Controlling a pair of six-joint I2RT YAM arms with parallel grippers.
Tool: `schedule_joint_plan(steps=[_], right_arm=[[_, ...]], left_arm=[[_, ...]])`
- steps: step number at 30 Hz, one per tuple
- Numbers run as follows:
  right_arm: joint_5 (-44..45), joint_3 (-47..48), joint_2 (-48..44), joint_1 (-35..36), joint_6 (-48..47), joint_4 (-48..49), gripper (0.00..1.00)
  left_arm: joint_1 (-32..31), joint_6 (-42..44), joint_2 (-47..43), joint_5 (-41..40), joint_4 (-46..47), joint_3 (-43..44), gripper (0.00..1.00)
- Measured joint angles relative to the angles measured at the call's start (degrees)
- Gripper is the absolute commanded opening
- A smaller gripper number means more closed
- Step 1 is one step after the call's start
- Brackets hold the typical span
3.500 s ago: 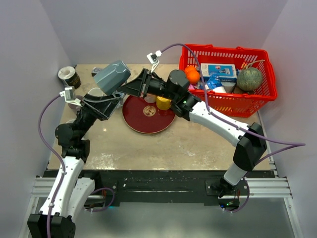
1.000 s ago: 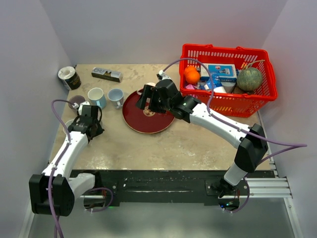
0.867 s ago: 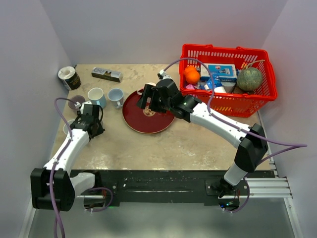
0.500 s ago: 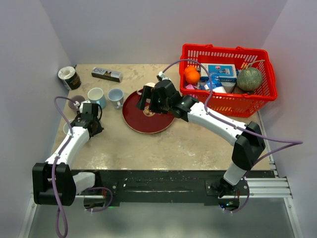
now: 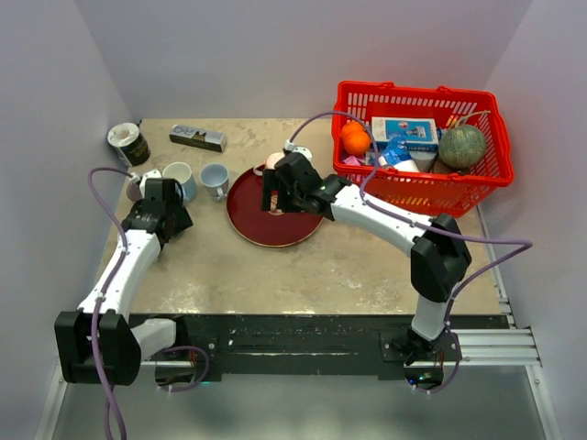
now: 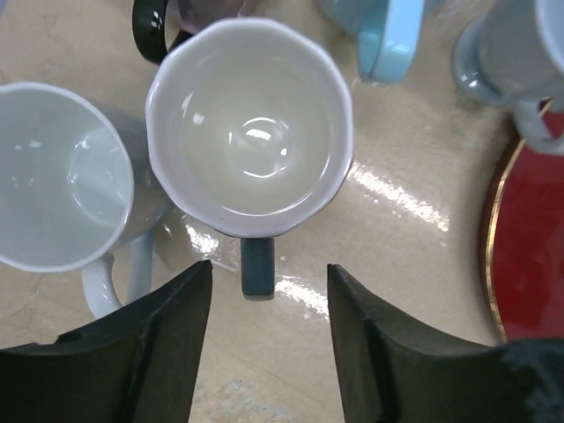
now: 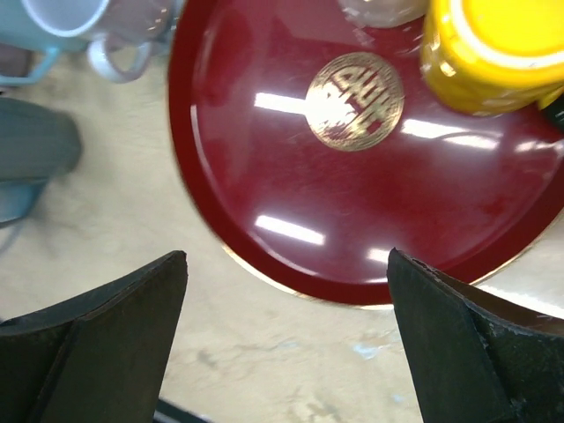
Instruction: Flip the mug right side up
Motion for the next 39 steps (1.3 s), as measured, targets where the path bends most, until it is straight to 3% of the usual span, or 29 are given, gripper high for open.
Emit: schedule_joint_plan(steps=[7,14,21,29,39], right_arm=[[5.9,3.2,2.3,-1.8,-10.7,-0.7,0.99],[7.4,5.7,6.7,-4.0,-28.1,-0.8,0.98],[9.1,5.9,13.3,-5.6,-39.5,-3.1,0.98],[14.8,5.9,14.9,-5.9,-45.3,-2.5,0.97],[10.9,1.8,14.8,-5.9,-47.4,3.0,0.91]], left_arm=[[0.0,0.1,-5.0,2.4,-2.6,4.6,0.74],[0.0,1.6,-8.6,8.5,-3.0,8.6,0.77],[0.0,2.7,-9.0,12.9,-3.0,9.7,0.79],[0.0,2.9,-9.3,14.5,-3.0,9.7,0.80],[0.0,2.9,-10.1,14.8,-3.0,9.7,0.80]])
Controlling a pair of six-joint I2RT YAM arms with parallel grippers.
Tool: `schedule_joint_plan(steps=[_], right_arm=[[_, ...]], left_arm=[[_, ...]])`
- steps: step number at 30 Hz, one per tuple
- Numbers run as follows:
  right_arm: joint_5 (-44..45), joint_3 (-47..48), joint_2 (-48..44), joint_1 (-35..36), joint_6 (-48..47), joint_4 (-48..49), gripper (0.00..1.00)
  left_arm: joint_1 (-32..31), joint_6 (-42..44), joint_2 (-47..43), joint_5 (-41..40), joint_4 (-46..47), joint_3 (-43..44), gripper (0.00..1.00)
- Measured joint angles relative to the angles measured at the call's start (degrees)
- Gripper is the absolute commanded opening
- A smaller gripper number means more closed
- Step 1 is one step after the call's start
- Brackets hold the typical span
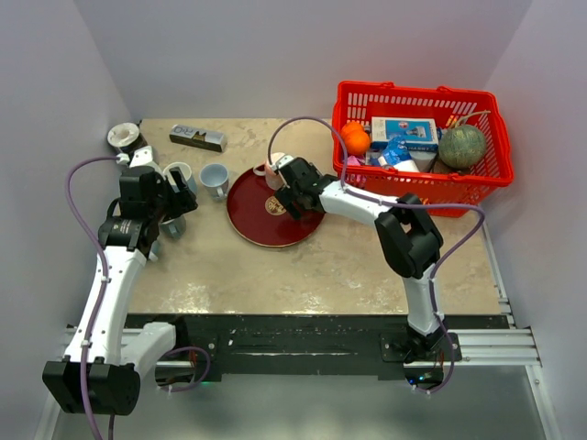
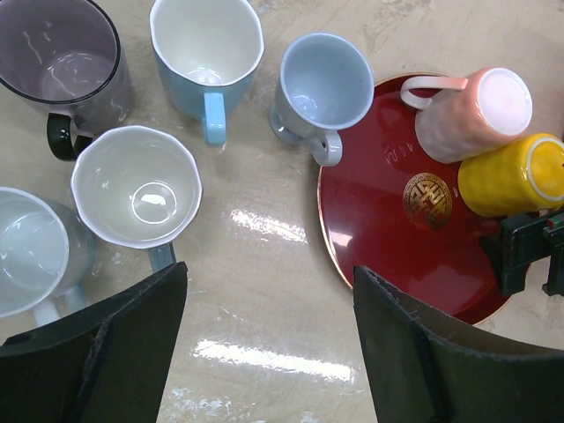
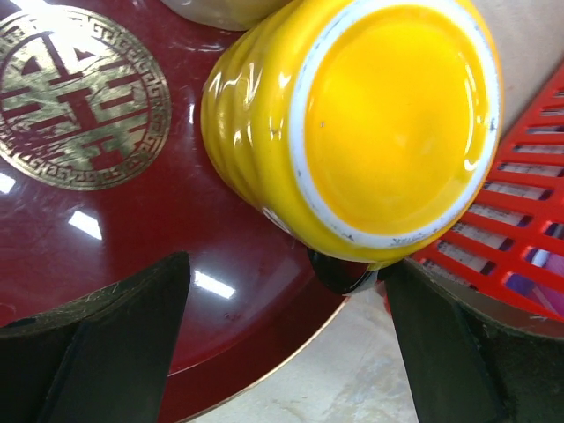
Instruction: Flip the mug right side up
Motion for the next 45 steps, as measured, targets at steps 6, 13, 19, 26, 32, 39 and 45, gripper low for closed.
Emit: schedule_joint_plan(steps=[6,13,19,26,32,39,45], right_arm=[[-3.8,-2.6,-2.3,-0.2,0.9,2.1,0.75],[-5.0,-3.5,-3.9,-0.2,2.8,4.2,0.46],[-4.9,-3.0,-3.6,-0.3,4.0,3.8,0.39],[-2.1,-2.6,-2.9,-0.5,8.0,3.7,0.11],[-1.2,-2.2,-2.7,-0.9,12.5,3.2,0.00],[-0.7,-2.1,-3.2,-1.0,17.3,1.4,0.00],[-6.3,-2.2,-7.1,-1.1,23.0,-4.8,0.00]], left_arm=[[0.0,0.0,-0.5,0.2,0.0,0.0,0.80],[0.0,0.0,-0.8,0.8,0.0,-0.5,0.80],[0.0,0.0,-1.0,1.1,-0.4,-1.0,0.80],[0.0,0.0,-1.6,1.1,-0.9,-1.0,0.80],[0.0,-0.1,-1.7,1.3,-1.3,-1.0,0.81],[0.0,-0.3,-1.7,3.7,-1.2,-1.0,0.81],[0.0,-1.1,-2.0,9.1,0.7,-1.4,0.84]])
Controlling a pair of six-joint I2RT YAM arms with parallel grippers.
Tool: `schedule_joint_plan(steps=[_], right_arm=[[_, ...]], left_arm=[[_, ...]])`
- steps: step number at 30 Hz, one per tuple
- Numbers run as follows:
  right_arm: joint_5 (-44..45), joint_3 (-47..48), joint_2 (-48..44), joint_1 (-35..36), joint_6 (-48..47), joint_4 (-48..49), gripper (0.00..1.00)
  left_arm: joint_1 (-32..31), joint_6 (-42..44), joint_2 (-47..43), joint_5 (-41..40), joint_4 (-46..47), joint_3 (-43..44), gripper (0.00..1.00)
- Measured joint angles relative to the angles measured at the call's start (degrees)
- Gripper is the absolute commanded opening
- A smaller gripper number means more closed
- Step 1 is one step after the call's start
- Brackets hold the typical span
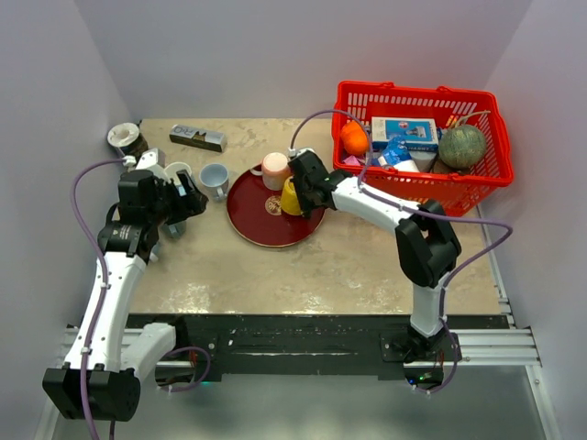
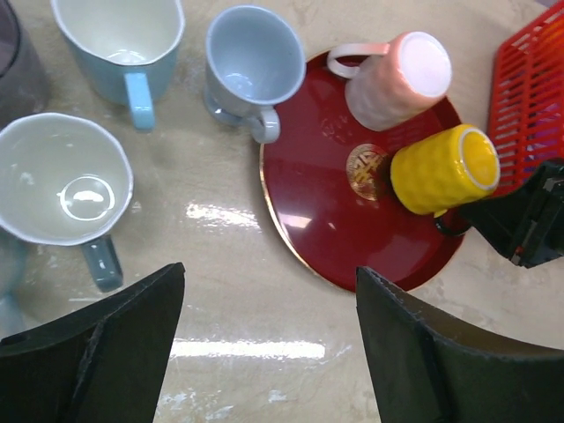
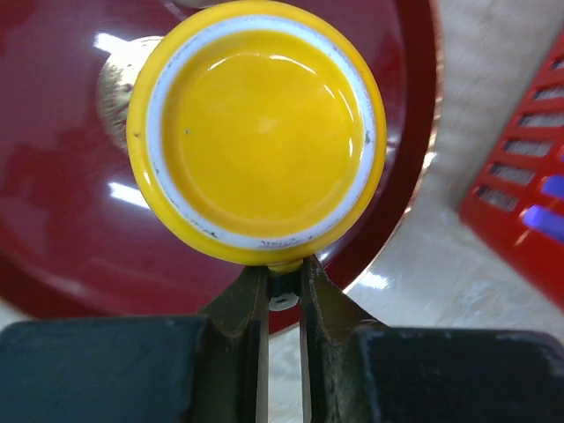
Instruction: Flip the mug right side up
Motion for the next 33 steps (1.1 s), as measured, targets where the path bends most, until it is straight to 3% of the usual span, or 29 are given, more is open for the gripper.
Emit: schedule_joint_plan(steps=[12,16,26,33], right_arm=[[-18.5,-2.0,-11.9,0.0,13.4,0.9,0.00],[-23.5,-2.5,-13.9,0.0,18.7,5.8,0.00],[-33.0,-3.2,-15.1,0.0,33.3,22.7,0.00],[-37.6,-3.3,-15.1,0.0,40.4,32.1,0.00]], left_arm=[[0.0,-6.1,-2.6,17.4,10.8,-6.7,0.92],[0.0,-10.8,-5.3,23.7,17.0,-10.5,0.99],[0.0,-19.1,-6.3,30.3,27.5,-12.4,0.99],[0.0,-28.8,-4.8,33.7,40.1,-14.6,0.82]])
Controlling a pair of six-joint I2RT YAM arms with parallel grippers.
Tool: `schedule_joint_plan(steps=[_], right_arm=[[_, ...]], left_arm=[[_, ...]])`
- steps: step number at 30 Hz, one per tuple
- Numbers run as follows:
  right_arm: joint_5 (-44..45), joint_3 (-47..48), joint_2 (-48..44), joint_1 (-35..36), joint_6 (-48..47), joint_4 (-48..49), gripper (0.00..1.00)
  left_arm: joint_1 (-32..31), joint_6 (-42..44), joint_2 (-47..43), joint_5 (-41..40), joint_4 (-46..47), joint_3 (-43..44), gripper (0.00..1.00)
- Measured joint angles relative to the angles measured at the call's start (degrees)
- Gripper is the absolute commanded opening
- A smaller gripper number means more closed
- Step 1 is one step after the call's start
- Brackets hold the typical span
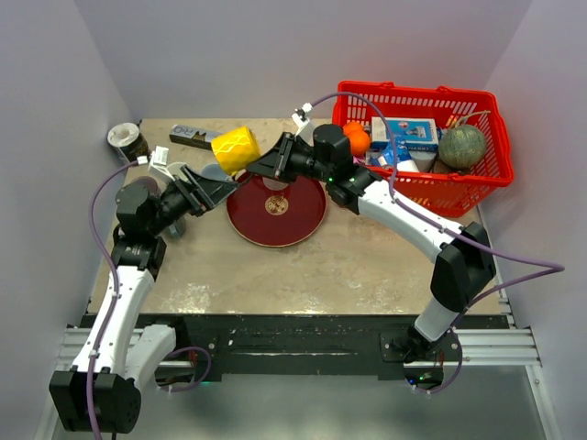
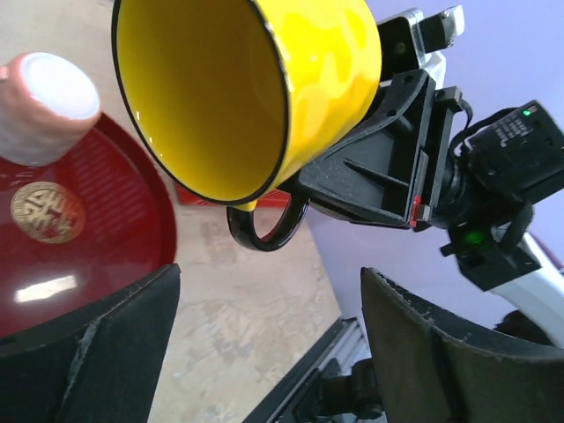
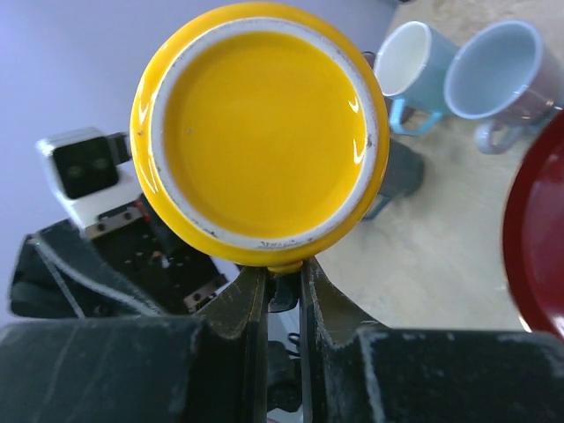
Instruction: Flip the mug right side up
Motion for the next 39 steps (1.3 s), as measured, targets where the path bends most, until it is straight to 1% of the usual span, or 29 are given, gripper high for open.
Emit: schedule_joint_plan(steps=[5,6,13,19,20,22,23,25,26,27,28,33,34,35,37,38,39], right_arm=[[-2.8,-0.2,0.0,0.0,3.4,4.9,0.00],[-3.4,-0.3,0.0,0.0,4.2,5.9,0.00],[-7.1,-1.2,1.0,0.2,9.7,13.4,0.00],[-8.4,-1.2,2.9,1.1,12.4,16.9,0.00],[-8.6,-1.2,3.1,1.4,12.8,17.2,0.00],[-8.7,-1.2,3.4,1.6,13.4,18.0,0.00],[-9.0,-1.2,3.4,1.6,13.7,18.5,0.00],[-9.3,-1.2,3.6,1.7,14.3,19.3,0.00],[-9.3,-1.2,3.6,1.8,14.5,19.7,0.00],[-9.2,-1.3,3.6,1.9,14.5,19.8,0.00],[-9.3,-1.4,3.7,1.9,14.4,20.0,0.00],[-9.2,-1.7,3.7,1.9,13.7,19.9,0.00],[-9.2,-1.7,3.7,1.9,13.4,19.3,0.02],[-9.2,-1.7,3.7,1.9,12.7,18.6,0.13],[-8.7,-1.6,3.5,2.1,11.3,16.0,0.27],[-8.2,-1.6,3.3,2.2,10.4,14.6,0.37],[-7.5,-1.5,3.1,2.3,8.9,12.6,0.52]], left_arm=[[0.0,-6.4,2.6,1.9,7.3,-1.2,0.73],[0.0,-7.3,3.0,2.0,8.5,-1.5,0.68],[0.0,-12.4,3.0,0.9,15.3,-2.2,0.66],[0.0,-15.8,2.9,0.2,20.3,-3.0,0.56],[0.0,-16.3,2.9,0.3,21.0,-3.1,0.50],[0.0,-17.3,2.9,0.1,22.1,-3.6,0.43],[0.0,-17.7,3.0,0.1,22.4,-3.9,0.35],[0.0,-18.4,3.0,0.1,22.9,-4.2,0.26],[0.0,-18.7,3.0,0.0,23.2,-4.3,0.12],[-0.1,-18.9,3.0,0.0,23.4,-4.4,0.04],[-0.1,-19.7,3.0,0.0,23.5,-4.4,0.00],[-0.1,-19.4,2.4,-0.8,21.8,-4.3,0.00],[-0.2,-18.7,2.2,-1.1,20.7,-4.3,0.00],[-0.2,-18.1,1.8,-1.3,19.5,-4.3,0.00],[-0.3,-16.5,1.1,-1.7,17.0,-4.2,0.00],[-0.4,-15.6,0.7,-2.0,15.4,-4.2,0.00],[-0.5,-14.4,0.3,-2.5,13.6,-3.9,0.00]])
